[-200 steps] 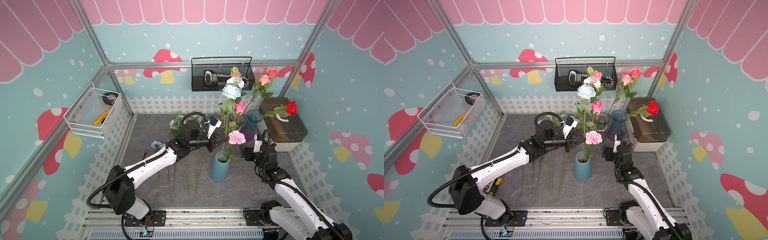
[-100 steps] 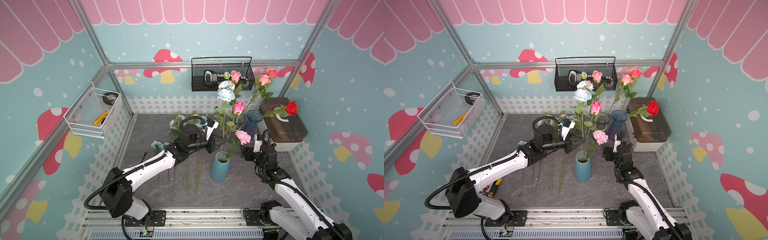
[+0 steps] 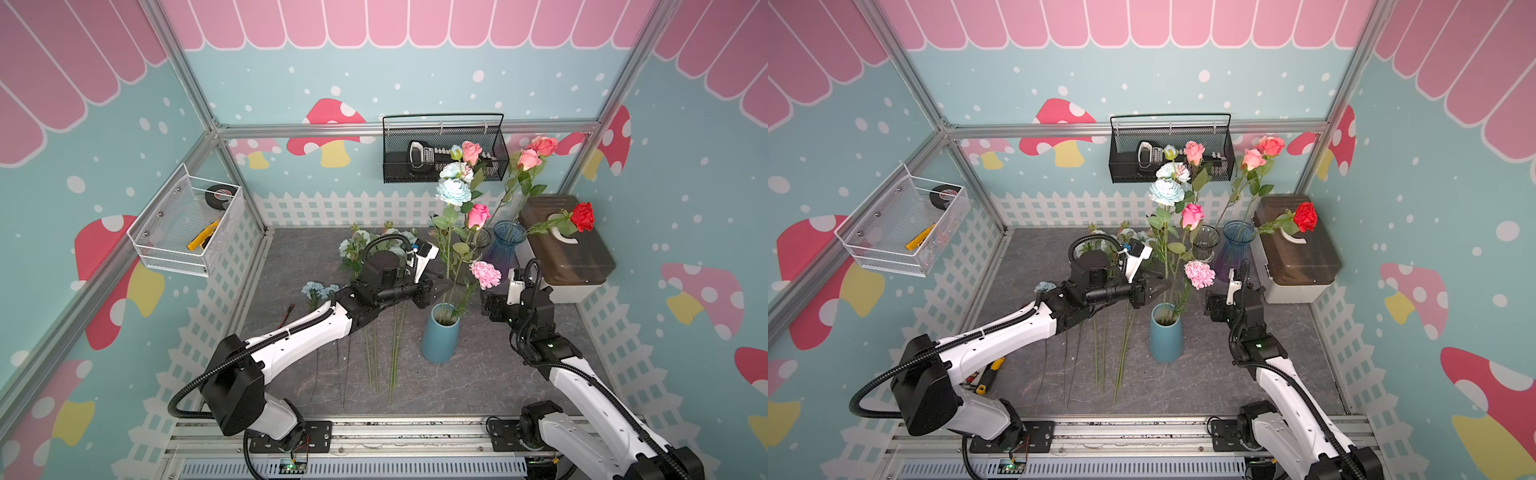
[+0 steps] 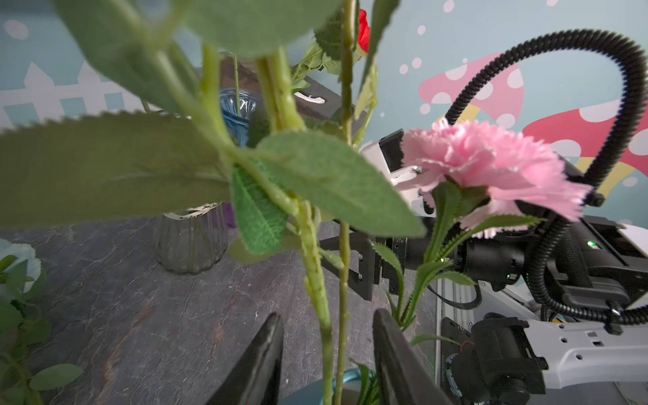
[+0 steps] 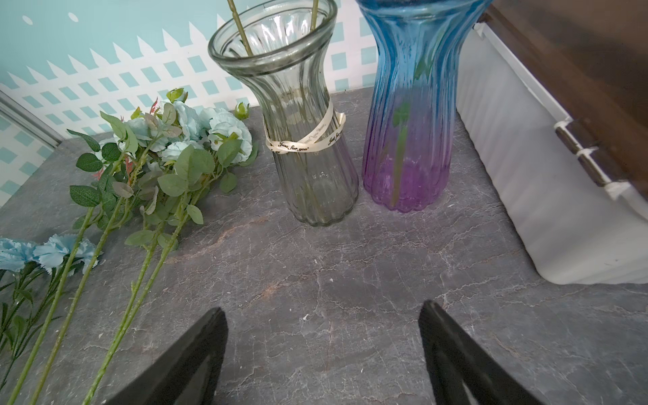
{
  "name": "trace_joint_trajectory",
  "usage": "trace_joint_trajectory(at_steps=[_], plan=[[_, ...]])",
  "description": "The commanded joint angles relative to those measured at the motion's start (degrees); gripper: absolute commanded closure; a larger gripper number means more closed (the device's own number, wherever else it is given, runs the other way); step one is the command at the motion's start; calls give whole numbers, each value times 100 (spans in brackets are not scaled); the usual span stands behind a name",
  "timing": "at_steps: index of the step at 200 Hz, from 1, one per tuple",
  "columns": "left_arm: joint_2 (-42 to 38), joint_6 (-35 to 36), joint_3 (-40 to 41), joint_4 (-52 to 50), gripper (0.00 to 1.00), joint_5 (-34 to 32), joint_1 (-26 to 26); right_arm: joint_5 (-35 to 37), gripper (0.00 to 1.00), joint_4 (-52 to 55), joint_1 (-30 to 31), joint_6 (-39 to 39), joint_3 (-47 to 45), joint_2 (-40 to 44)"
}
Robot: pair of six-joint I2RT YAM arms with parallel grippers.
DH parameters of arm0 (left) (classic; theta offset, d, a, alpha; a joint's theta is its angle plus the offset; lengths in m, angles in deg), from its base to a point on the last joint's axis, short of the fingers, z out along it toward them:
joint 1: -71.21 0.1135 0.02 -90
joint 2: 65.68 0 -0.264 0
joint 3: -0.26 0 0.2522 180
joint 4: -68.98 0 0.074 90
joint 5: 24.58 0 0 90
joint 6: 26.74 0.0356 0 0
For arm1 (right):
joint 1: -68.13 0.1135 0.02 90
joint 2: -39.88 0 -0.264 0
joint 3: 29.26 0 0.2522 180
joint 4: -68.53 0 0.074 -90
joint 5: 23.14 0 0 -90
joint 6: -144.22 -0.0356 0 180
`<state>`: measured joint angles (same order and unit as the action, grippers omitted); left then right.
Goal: Pick out blue flowers from the vase
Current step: Pick up the flower from the vase.
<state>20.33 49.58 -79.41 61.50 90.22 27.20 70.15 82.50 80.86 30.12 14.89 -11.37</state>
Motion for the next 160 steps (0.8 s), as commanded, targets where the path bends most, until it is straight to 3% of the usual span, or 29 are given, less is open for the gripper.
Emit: trace_joint_trajectory(at_steps=[1,119,160], plan=[[-63,137,17,-136,57,-193,-46,-47,15,-114,-42,-56,-66,0],[301,84,-137,-70,70,11,-55,-57,15,-127,-43,-51,-64,-19],[267,66,-132,-56,87,69,-64,-55,14,-131,-42,-51,-77,-13]])
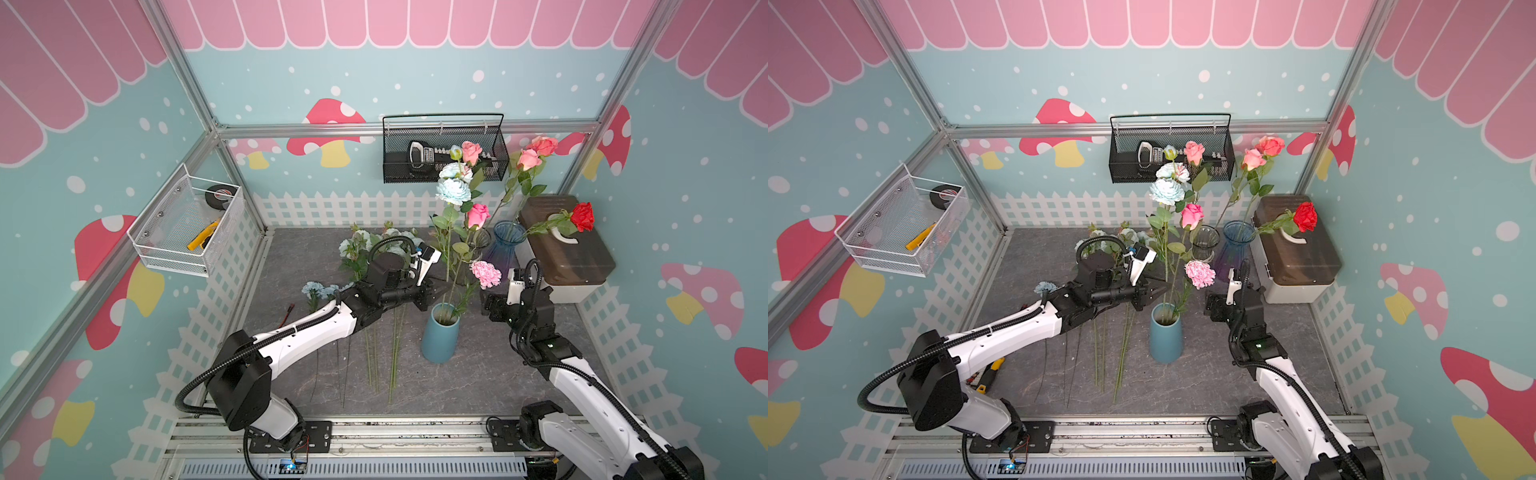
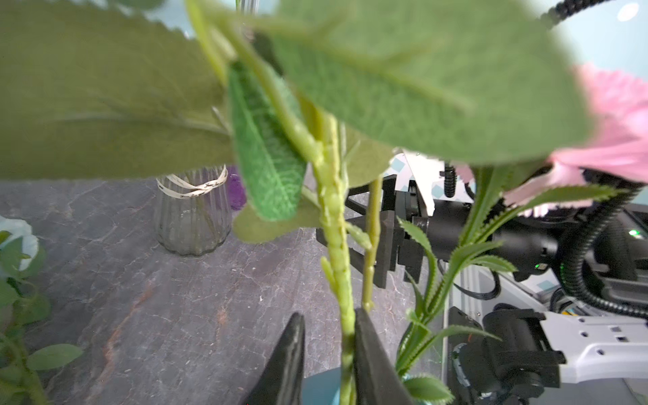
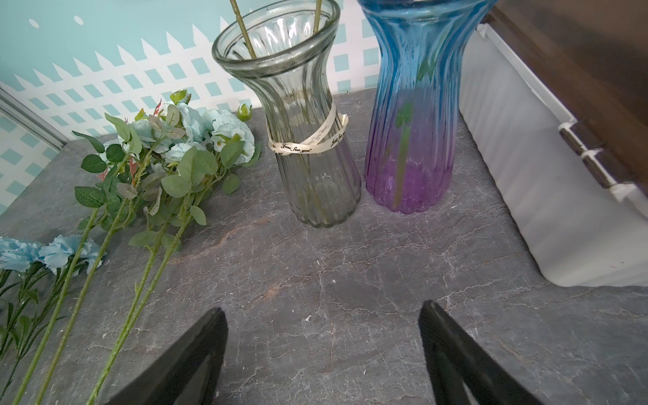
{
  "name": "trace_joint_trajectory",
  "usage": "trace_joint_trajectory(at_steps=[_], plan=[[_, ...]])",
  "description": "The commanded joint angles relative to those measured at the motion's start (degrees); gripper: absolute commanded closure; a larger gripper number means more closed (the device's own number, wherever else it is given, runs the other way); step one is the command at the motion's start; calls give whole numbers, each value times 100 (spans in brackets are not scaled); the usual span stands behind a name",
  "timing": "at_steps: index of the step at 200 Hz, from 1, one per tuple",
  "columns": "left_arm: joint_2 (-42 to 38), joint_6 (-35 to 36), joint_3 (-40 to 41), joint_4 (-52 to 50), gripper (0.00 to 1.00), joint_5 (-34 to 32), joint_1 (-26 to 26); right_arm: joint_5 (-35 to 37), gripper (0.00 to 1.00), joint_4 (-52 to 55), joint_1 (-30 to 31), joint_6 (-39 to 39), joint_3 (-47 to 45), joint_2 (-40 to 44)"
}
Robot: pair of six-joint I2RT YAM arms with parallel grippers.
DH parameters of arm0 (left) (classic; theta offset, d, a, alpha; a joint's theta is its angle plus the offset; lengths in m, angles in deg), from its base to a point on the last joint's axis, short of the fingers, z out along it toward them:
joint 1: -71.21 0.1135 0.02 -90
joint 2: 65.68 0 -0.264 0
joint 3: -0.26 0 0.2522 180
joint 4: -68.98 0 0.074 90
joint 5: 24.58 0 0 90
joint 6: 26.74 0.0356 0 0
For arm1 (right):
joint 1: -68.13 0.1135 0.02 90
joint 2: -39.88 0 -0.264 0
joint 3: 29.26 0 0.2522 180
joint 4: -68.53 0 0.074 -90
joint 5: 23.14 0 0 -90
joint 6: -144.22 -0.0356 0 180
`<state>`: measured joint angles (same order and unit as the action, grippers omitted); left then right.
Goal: Pick out blue flowers from the vase
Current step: Pick up the flower from the vase, then place the flower at the center of the board.
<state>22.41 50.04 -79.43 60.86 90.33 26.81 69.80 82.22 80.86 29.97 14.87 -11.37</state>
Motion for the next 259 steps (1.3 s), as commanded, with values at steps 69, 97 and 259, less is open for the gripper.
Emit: trace_joint_trajectory(at_steps=[69,97,259], plan=[[-360,63,-52,-27,100,-8,-103,-65,14,-135,-38,-45,-75,-26],[-483,108,-135,-169,100,-129,-137,-98,14,-151,-43,-62,-71,0],[-1251,334,-2522,-2662,100,-923,-209,-174,11,-151,-54,26,-73,57]])
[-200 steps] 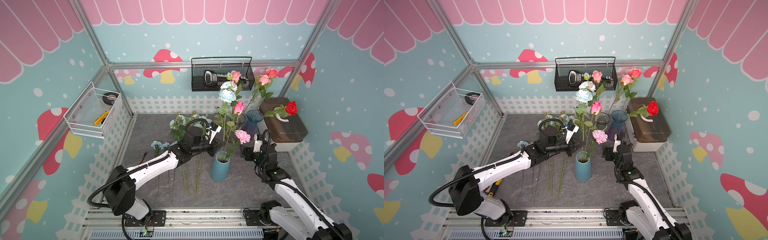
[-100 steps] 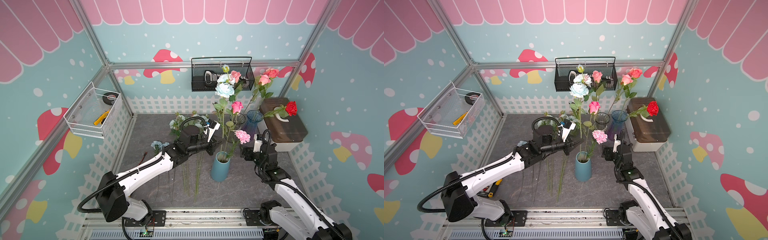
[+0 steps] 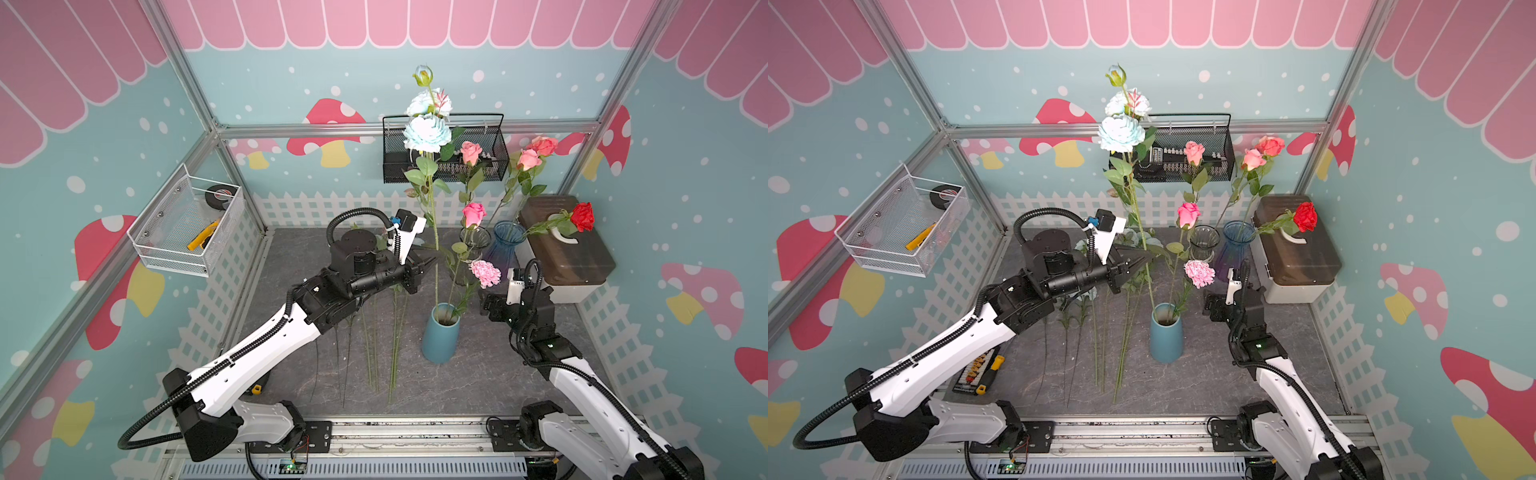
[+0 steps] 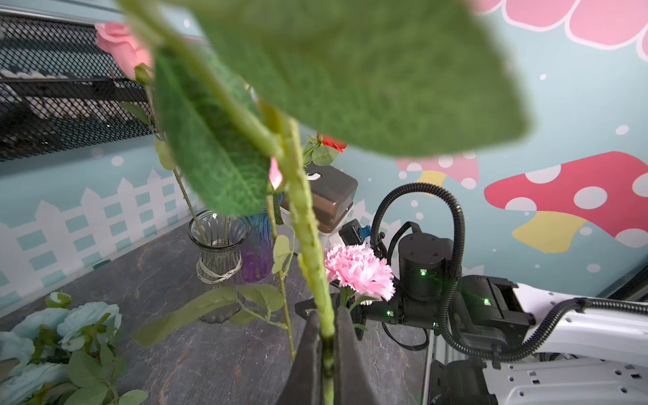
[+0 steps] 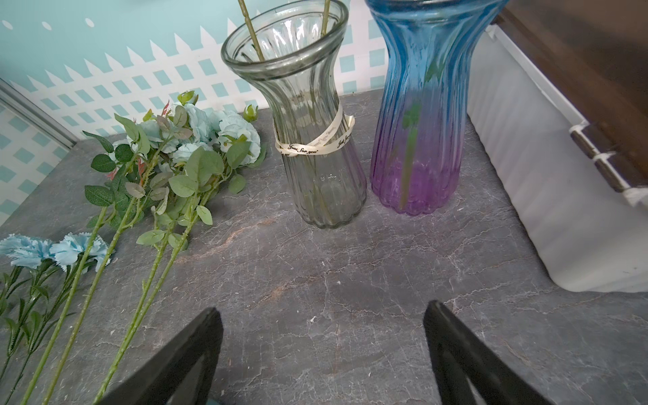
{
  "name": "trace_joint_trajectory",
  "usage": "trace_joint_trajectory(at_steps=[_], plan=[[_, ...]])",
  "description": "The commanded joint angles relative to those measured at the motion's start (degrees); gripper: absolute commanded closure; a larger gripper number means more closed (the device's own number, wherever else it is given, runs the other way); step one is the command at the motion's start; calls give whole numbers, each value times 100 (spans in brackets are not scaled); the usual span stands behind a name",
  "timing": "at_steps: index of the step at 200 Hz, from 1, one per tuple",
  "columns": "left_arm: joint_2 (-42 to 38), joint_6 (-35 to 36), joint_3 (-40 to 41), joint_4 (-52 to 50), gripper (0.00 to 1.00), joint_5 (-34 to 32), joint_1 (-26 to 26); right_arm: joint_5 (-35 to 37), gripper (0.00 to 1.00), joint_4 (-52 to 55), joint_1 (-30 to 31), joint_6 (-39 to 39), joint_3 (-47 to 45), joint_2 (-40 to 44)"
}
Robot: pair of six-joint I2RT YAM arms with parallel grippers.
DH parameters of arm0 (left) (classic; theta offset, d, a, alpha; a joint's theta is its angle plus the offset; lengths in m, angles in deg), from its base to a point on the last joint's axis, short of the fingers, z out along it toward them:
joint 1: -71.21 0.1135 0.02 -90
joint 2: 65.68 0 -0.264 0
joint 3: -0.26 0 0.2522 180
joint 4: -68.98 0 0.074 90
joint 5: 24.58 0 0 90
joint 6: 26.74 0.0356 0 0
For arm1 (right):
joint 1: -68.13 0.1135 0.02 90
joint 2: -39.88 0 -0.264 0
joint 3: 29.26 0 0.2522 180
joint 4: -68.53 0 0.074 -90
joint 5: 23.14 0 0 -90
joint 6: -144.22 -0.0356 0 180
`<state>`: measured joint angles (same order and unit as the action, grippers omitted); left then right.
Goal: Pick out blue flowers from the vase
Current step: Place the flower at the center of the board.
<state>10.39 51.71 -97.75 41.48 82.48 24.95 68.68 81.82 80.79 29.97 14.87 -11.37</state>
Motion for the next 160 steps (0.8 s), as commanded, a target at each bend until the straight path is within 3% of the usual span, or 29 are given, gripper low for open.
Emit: trace_joint_trajectory(at_steps=[1,117,160], plan=[[-45,174,-721,-743,100,-149,-23,-65,10,-116,-51,26,-74,60],[36,251,-2921,-2971,100,-1212,119,-121,10,-129,-96,-1,-151,194],[45,166,-2932,-3578,100,-1478,340,-125,10,-161,-106,-10,-173,172]])
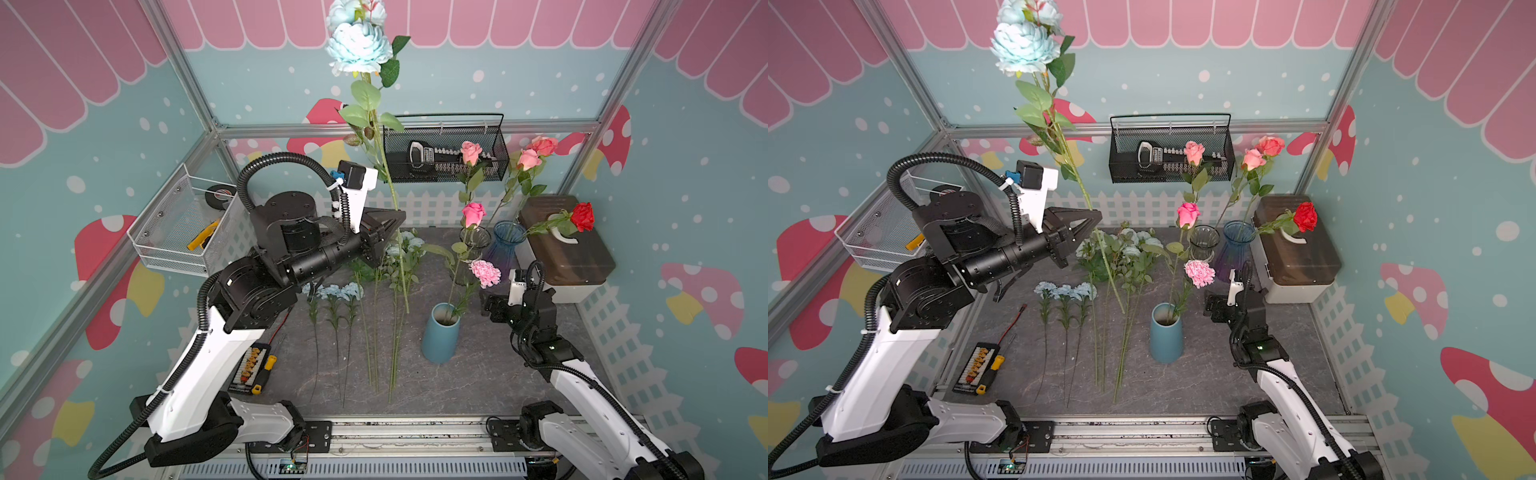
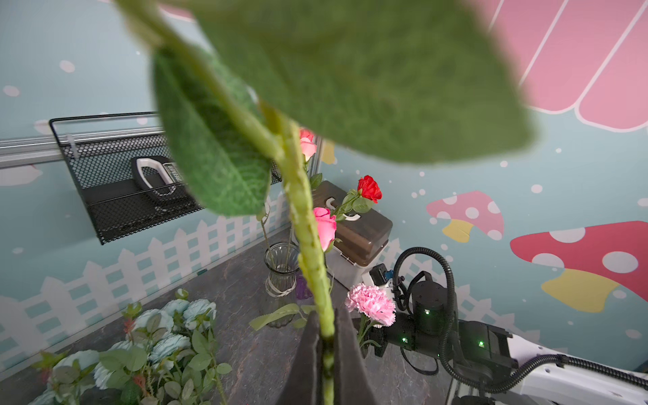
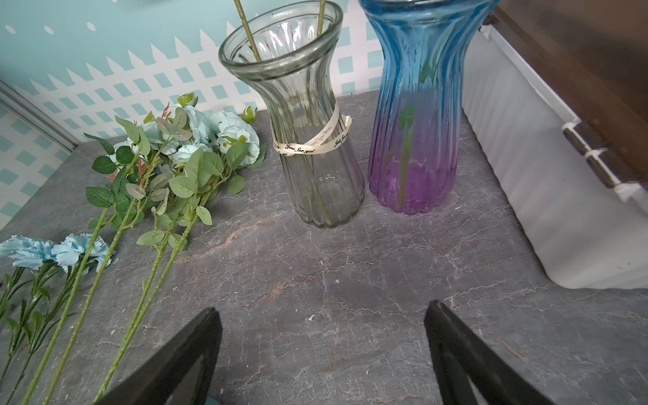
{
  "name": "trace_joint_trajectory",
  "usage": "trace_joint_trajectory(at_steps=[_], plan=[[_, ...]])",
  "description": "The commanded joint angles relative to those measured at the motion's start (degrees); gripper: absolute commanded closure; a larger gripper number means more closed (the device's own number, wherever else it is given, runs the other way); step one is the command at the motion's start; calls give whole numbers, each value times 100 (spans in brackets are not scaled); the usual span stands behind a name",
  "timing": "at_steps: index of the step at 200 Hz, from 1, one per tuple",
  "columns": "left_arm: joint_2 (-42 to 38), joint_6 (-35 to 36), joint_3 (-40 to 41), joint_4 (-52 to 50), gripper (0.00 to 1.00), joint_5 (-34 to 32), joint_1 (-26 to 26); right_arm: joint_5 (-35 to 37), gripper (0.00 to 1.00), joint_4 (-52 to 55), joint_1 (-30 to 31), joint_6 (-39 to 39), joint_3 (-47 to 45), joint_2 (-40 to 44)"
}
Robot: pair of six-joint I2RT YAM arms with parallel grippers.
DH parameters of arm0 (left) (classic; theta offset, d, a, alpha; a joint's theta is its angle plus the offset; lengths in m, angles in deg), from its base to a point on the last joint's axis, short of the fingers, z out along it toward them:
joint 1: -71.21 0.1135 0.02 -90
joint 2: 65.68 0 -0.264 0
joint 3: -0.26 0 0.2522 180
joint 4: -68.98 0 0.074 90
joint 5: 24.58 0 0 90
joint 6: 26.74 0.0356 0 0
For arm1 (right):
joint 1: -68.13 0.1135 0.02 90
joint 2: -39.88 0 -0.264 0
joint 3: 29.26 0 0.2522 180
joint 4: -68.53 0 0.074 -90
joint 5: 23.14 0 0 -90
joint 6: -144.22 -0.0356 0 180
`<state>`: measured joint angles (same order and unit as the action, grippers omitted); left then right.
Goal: Pick out blue flowers from the vase
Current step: Place the flower at the center of the board.
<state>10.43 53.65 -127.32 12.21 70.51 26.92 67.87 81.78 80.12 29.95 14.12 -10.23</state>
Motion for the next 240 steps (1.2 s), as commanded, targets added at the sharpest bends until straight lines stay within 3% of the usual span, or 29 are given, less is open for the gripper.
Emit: trace_joint_trajectory(at_steps=[1,78,109,158,197,240], plan=[[42,-35,44,-654,100,-280,155,-51,10,-154,-43,-7,-102,65],[-383,-494,1801,-675,100,615,1293,-132,10,-248,-61,-34,-122,0],[-273,-634,2701,-319,100,1127,1485,-163,10,-275,-71,-43,-114,-51],[-39,-832,3992,131,100,573,1697,-163,10,-274,-74,-43,-122,-62],[183,-1117,4957,912,100,1131,2385,-187,10,-287,-74,-44,-105,-100],[645,-1115,5178,1333,100,1394,2678,-189,10,-290,-83,-43,-98,-110]])
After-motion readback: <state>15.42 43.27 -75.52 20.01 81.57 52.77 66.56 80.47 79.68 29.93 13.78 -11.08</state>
